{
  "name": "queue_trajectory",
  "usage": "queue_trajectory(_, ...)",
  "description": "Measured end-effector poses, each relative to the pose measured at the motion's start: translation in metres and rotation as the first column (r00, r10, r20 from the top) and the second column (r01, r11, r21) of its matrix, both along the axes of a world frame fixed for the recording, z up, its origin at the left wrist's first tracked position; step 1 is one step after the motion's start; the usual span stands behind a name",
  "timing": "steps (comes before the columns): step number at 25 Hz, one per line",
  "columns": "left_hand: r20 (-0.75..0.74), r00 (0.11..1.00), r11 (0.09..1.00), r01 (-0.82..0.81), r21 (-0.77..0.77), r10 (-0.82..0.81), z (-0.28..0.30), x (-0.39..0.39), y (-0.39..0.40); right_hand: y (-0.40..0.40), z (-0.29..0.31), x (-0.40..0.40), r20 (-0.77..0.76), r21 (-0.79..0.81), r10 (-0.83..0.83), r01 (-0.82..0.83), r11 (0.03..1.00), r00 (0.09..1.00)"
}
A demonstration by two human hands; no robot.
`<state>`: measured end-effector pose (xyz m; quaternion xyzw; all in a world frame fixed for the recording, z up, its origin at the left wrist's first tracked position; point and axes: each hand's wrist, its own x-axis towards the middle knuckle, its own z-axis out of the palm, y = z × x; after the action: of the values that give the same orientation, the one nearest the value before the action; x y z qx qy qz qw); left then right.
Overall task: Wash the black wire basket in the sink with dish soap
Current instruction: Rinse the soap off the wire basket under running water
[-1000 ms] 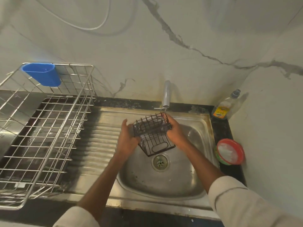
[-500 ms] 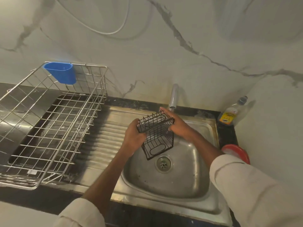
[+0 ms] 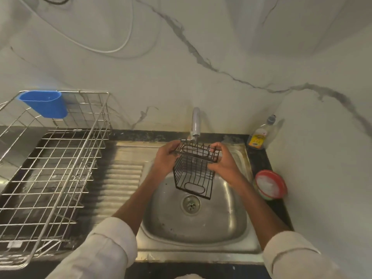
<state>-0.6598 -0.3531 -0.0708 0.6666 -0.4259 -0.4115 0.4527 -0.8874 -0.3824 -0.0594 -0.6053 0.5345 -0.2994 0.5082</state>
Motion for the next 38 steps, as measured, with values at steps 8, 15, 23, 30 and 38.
queue_trajectory(8,-0.277,0.961,0.998,0.016,0.062,0.002,0.000,-0.024,-0.017,0.024,0.001,-0.023,-0.015,-0.090,-0.374,0.371,0.924,0.927)
queue_trajectory(15,-0.453,0.890,0.984,0.126,0.127,-0.055,-0.014,-0.038,0.001,0.049,0.001,-0.011,-0.058,-0.121,-0.551,0.542,0.832,0.833)
queue_trajectory(23,-0.550,0.833,0.989,0.024,0.144,0.060,-0.007,-0.029,-0.003,0.048,-0.005,-0.002,-0.138,-0.246,-0.428,0.388,0.889,0.893)
queue_trajectory(30,-0.184,0.983,0.994,0.033,0.106,-0.013,-0.004,-0.024,0.010,0.054,-0.005,0.002,-0.106,-0.223,-0.368,0.339,0.914,0.924)
queue_trajectory(38,0.372,0.914,0.986,0.134,0.103,-0.163,0.001,-0.001,0.014,0.025,-0.007,-0.009,0.069,-0.124,-0.082,0.090,0.988,0.994)
